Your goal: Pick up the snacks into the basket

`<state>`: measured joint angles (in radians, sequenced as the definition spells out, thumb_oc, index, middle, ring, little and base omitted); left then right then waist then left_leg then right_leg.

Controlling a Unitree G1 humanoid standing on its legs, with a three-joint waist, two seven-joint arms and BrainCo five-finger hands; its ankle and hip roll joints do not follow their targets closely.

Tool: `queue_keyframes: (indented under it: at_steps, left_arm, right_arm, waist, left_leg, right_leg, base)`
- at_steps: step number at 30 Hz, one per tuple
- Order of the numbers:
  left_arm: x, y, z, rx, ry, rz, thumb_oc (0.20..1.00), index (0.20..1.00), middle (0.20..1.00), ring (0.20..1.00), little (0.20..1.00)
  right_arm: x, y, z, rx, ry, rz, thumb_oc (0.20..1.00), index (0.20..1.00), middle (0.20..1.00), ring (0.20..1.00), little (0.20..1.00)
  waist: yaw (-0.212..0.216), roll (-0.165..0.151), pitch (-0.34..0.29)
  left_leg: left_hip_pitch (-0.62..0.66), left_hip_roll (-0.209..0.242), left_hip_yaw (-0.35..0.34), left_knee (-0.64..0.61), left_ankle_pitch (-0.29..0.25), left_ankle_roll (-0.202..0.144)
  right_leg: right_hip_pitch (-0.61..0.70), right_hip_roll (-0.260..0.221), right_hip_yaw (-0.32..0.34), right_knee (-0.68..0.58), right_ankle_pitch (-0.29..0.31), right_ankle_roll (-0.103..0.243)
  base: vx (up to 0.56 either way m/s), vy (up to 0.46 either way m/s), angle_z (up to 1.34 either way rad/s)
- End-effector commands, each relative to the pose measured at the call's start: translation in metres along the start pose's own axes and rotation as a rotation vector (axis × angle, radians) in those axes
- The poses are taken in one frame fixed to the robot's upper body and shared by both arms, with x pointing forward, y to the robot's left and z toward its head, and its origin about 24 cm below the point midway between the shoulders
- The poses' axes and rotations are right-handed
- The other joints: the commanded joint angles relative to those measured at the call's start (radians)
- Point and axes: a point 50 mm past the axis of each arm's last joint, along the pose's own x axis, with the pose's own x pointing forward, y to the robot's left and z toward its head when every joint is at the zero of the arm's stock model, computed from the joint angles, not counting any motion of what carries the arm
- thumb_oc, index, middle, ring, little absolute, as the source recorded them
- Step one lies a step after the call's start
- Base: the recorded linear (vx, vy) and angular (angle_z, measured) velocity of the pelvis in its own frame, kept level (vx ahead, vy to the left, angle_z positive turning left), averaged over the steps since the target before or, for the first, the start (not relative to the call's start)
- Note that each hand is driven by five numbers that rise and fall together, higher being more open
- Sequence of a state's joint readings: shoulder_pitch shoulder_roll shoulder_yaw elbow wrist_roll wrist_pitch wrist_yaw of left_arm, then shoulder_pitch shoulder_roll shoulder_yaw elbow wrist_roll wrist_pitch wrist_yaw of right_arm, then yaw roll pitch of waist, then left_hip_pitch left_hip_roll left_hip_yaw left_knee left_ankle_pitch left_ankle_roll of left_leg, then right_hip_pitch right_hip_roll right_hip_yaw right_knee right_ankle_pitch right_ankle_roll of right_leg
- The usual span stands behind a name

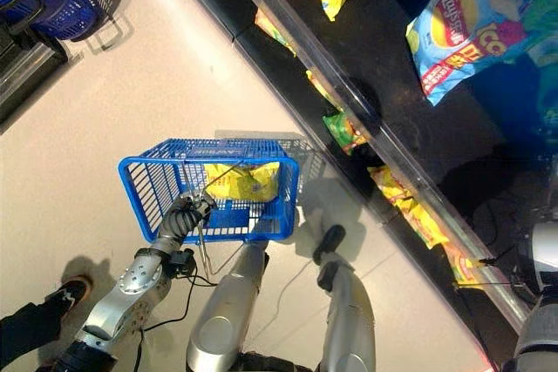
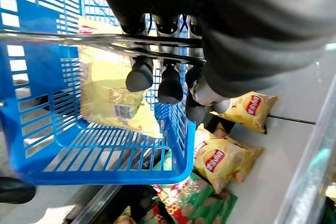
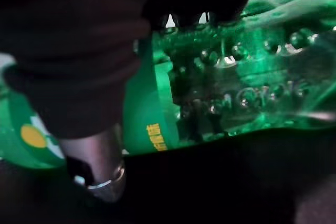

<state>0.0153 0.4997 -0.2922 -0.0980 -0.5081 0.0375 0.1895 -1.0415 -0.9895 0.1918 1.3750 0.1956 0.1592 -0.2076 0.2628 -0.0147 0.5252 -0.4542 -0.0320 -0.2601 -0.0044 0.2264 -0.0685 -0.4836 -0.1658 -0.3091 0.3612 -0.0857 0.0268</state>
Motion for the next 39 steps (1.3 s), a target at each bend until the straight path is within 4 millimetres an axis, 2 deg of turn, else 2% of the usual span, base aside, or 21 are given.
queue_keyframes:
  at_steps: [1,3,5,6,7,8,10,12,17,22,27,30,33,35,39]
  left_arm:
    - [-0.004,-0.019,0.033,-0.097,-0.177,-0.091,0.2,0.2,0.2,0.2,0.2]
    - [-0.004,-0.018,0.031,-0.116,-0.17,-0.087,0.2,0.2,0.2,0.2,0.2]
    - [-0.005,-0.016,0.029,-0.119,-0.159,-0.082,0.2,0.2,0.2,0.2,0.2]
    - [-0.005,-0.013,0.024,-0.131,-0.139,-0.07,0.2,0.2,0.2,0.2,0.2]
    - [-0.006,-0.013,0.024,-0.129,-0.137,-0.071,0.2,0.2,0.2,0.2,0.2]
    - [-0.006,-0.009,0.019,-0.144,-0.116,-0.055,0.2,0.2,0.2,0.2,0.2]
    - [-0.008,-0.005,0.013,-0.158,-0.089,-0.038,0.2,0.2,0.2,0.2,0.2]
    - [-0.009,-0.003,0.01,-0.162,-0.076,-0.027,0.2,0.2,0.2,0.2,0.2]
    - [-0.016,0.009,0.003,-0.163,-0.045,0.011,0.2,0.2,0.2,0.2,0.2]
    - [-0.02,0.014,-0.002,-0.168,-0.026,0.043,0.2,0.2,0.2,0.2,0.2]
    - [-0.022,0.016,-0.006,-0.176,-0.011,0.056,0.2,0.2,0.2,0.2,0.2]
    - [-0.025,0.017,-0.011,-0.198,0.004,0.077,0.2,0.2,0.2,0.2,0.2]
    - [-0.026,0.018,-0.015,-0.231,0.017,0.094,0.2,0.2,0.2,0.2,0.2]
    - [-0.028,0.02,-0.02,-0.257,0.034,0.117,0.2,0.2,0.2,0.2,0.2]
    - [-0.031,0.023,-0.023,-0.262,0.039,0.131,0.2,0.2,0.2,0.2,0.2]
  right_arm:
    - [-0.003,0.017,-0.005,0.233,0.048,0.067,0.2,0.2,0.2,0.2,0.2]
    - [-0.007,0.036,-0.009,0.373,0.041,0.129,0.2,0.2,0.2,0.2,0.2]
    - [-0.009,0.043,-0.014,0.419,0.05,0.146,0.2,0.2,0.2,0.2,0.2]
    - [-0.012,0.055,-0.026,0.483,0.067,0.177,0.2,0.2,0.2,0.2,0.2]
    - [-0.012,0.055,-0.027,0.484,0.07,0.177,0.2,0.2,0.2,0.2,0.2]
    - [-0.02,0.075,-0.043,0.553,0.101,0.219,0.2,0.2,0.2,0.2,0.2]
    - [-0.029,0.092,-0.064,0.584,0.138,0.253,0.2,0.2,0.2,0.2,0.2]
    - [-0.036,0.101,-0.074,0.611,0.154,0.27,0.2,0.2,0.2,0.2,0.2]
    - [-0.055,0.124,-0.107,0.532,0.205,0.335,0.2,0.2,0.2,0.2,0.2]
    - [-0.068,0.137,-0.124,0.537,0.245,0.37,0.2,0.2,0.2,0.2,0.2]
    - [-0.078,0.148,-0.129,0.578,0.272,0.396,0.2,0.2,0.2,0.2,0.2]
    - [-0.092,0.162,-0.131,0.68,0.291,0.423,0.2,0.2,0.2,0.2,0.2]
    - [-0.108,0.175,-0.125,0.793,0.27,0.476,0.2,0.2,0.2,0.2,0.2]
    - [-0.128,0.186,-0.11,0.918,0.209,0.571,0.2,0.2,0.2,0.2,0.2]
    - [-0.148,0.187,-0.105,0.956,0.139,0.663,0.2,0.2,0.2,0.2,0.2]
  waist:
    - [-0.022,0.036,-0.005]
    - [-0.033,0.018,-0.005]
    - [-0.036,0.012,-0.008]
    - [-0.046,0.001,-0.026]
    - [-0.044,0.0,-0.027]
    - [-0.057,-0.011,-0.048]
    - [-0.066,-0.022,-0.07]
    - [-0.068,-0.029,-0.084]
    - [-0.084,-0.05,-0.159]
    - [-0.093,-0.061,-0.206]
    - [-0.089,-0.065,-0.227]
    - [-0.094,-0.06,-0.248]
    - [-0.101,-0.055,-0.263]
    - [-0.11,-0.05,-0.283]
    - [-0.123,-0.048,-0.315]
  left_leg:
    - [0.055,0.009,0.023,-0.034,-0.079,0.027]
    - [0.094,0.004,0.033,-0.026,-0.091,0.033]
    - [0.11,0.001,0.037,-0.02,-0.098,0.035]
    - [0.128,-0.003,0.043,-0.011,-0.112,0.039]
    - [0.13,-0.003,0.043,-0.01,-0.112,0.039]
    - [0.15,-0.007,0.054,0.008,-0.133,0.044]
    - [0.173,-0.012,0.067,0.032,-0.157,0.047]
    - [0.187,-0.013,0.075,0.043,-0.169,0.05]
    - [0.245,-0.018,0.095,0.041,-0.19,0.062]
    - [0.281,-0.025,0.105,0.043,-0.211,0.073]
    - [0.298,-0.025,0.114,0.043,-0.221,0.078]
    - [0.314,-0.027,0.12,0.042,-0.23,0.081]
    - [0.331,-0.027,0.125,0.037,-0.235,0.081]
    - [0.35,-0.025,0.132,0.026,-0.237,0.081]
    - [0.374,-0.022,0.14,0.011,-0.239,0.081]
  right_leg:
    - [0.072,0.002,0.007,-0.134,0.074,0.081]
    - [0.118,0.001,0.017,-0.153,0.081,0.086]
    - [0.138,-0.001,0.018,-0.161,0.085,0.088]
    - [0.166,-0.004,0.021,-0.172,0.089,0.09]
    - [0.169,-0.004,0.021,-0.174,0.089,0.09]
    - [0.201,-0.006,0.026,-0.188,0.092,0.093]
    - [0.237,-0.009,0.035,-0.203,0.095,0.097]
    - [0.259,-0.01,0.038,-0.213,0.098,0.098]
    - [0.315,-0.018,0.055,-0.246,0.107,0.11]
    - [0.343,-0.023,0.069,-0.252,0.105,0.114]
    - [0.357,-0.022,0.077,-0.259,0.105,0.116]
    - [0.369,-0.023,0.084,-0.264,0.104,0.117]
    - [0.379,-0.025,0.09,-0.269,0.103,0.118]
    - [0.394,-0.026,0.094,-0.278,0.103,0.118]
    - [0.416,-0.029,0.096,-0.29,0.103,0.12]
  base:
    - [-0.02,0.049,-0.04]
    - [-0.02,0.077,-0.04]
    - [0.01,0.076,-0.06]
    - [0.02,0.076,-0.06]
    - [0.05,0.122,-0.08]
    - [0.05,0.102,-0.07]
    - [0.07,0.097,-0.16]
    - [0.06,0.071,-0.26]
    - [0.07,0.075,-0.22]
    - [0.06,0.043,-0.05]
    - [0.05,0.015,-0.07]
    - [0.05,0.016,-0.08]
    - [0.05,0.017,-0.1]
    - [0.06,0.014,-0.06]
    - [0.06,0.01,-0.1]
